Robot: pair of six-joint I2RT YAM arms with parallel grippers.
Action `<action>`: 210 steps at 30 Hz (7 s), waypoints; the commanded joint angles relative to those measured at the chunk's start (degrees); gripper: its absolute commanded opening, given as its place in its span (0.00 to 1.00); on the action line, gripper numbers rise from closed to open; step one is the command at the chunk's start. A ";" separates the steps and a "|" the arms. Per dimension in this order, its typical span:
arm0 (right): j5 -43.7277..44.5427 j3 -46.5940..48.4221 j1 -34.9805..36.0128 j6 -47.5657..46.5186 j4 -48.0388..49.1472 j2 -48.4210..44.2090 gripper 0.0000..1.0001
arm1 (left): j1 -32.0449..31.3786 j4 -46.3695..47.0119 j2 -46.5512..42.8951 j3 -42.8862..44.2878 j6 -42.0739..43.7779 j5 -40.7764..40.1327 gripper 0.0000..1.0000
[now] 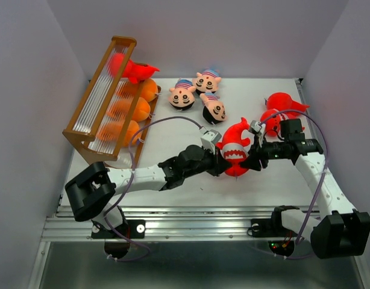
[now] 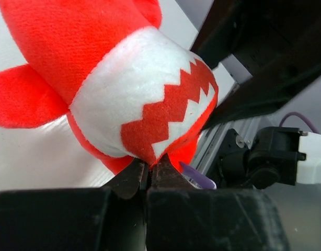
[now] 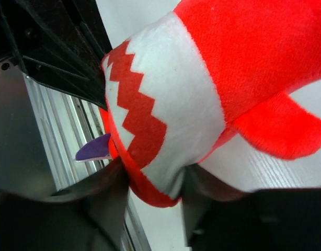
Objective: Place and organize the stuffed toys onto the shelf
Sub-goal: Pass the stuffed toy from the right arm to the left, then pass the stuffed toy from the left arm to the right, then pass the stuffed toy from the right arm to the left, then pass the stuffed toy from the left arm to the right, then pass the stuffed toy from the right arm to the left
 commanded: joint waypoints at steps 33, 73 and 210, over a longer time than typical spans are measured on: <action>-5.72 10.41 10.88 -49.78 -11.99 -1.53 1.00 | 18.82 -31.60 -12.78 7.33 16.03 59.46 0.00; -11.69 0.48 17.39 -8.83 -4.78 0.05 0.01 | 18.20 -28.44 -43.71 1.18 31.23 17.11 0.94; 6.51 34.32 19.59 28.00 0.76 30.73 0.01 | -11.15 -19.04 -18.16 4.07 80.88 -0.22 0.98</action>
